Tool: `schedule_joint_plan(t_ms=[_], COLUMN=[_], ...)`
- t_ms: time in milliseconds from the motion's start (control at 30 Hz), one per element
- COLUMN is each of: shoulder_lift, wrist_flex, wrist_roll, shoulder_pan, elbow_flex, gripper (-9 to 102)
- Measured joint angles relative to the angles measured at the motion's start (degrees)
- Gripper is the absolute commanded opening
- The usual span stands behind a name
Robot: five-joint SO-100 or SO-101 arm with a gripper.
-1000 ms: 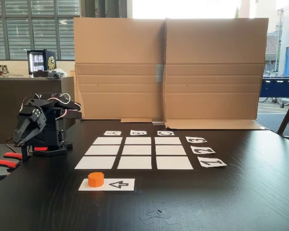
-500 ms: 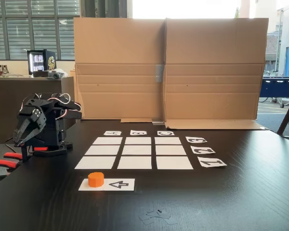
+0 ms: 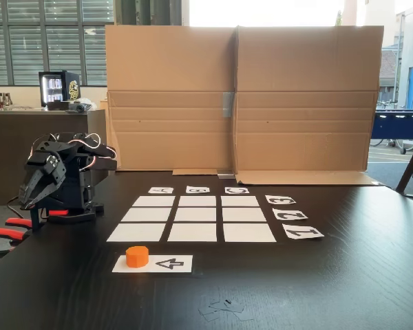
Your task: Pick up the round, orange token and place it in the grid on square B1.
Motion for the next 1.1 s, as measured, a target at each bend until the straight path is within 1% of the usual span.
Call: schedule_joint_plan(t_ms=[533,733,900,1100], shoulder_lift=[0.0,-6.06,-11.87,-22.24], wrist_flex=[0.0,0.0,0.97,5.8], wrist_roll=[0.0,0.0,0.0,0.0], shoulder_pan=[0.0,-0.18,-1.23,-3.69], elbow_flex=[0.0,-1.58,-9.4,-21.45], gripper=[0,0,2,2])
